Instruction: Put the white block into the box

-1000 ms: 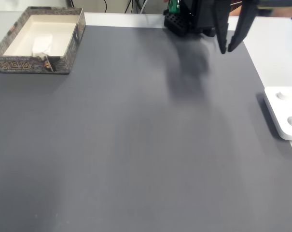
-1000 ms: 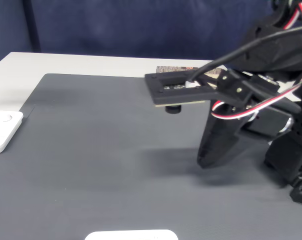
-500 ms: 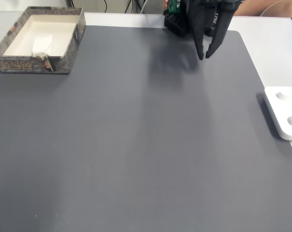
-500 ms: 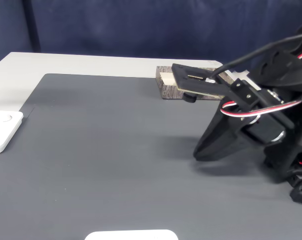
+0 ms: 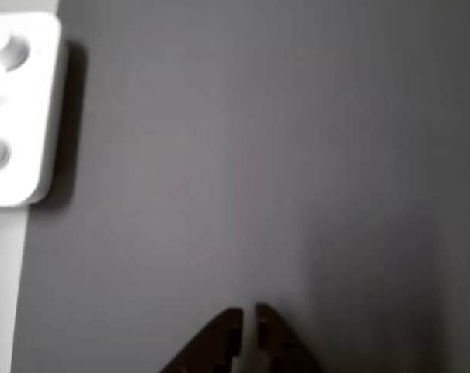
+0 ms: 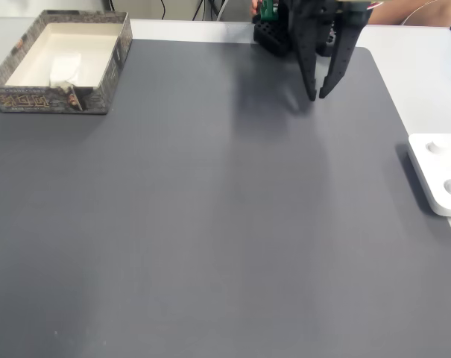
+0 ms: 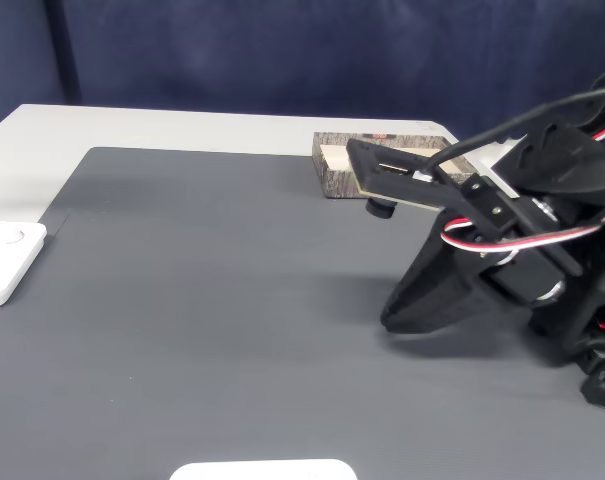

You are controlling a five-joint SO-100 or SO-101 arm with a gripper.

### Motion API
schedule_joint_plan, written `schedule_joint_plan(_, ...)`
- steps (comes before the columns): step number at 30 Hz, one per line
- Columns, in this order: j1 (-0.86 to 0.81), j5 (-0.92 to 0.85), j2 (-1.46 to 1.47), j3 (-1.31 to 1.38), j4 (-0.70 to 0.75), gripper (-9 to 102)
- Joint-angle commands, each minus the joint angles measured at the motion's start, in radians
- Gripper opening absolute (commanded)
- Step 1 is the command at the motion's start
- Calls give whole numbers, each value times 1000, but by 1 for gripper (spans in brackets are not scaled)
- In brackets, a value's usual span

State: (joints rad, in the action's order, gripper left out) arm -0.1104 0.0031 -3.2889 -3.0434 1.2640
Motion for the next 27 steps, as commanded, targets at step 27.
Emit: schedule_joint_plan(27,-9,-26,-35,-49,67,-2)
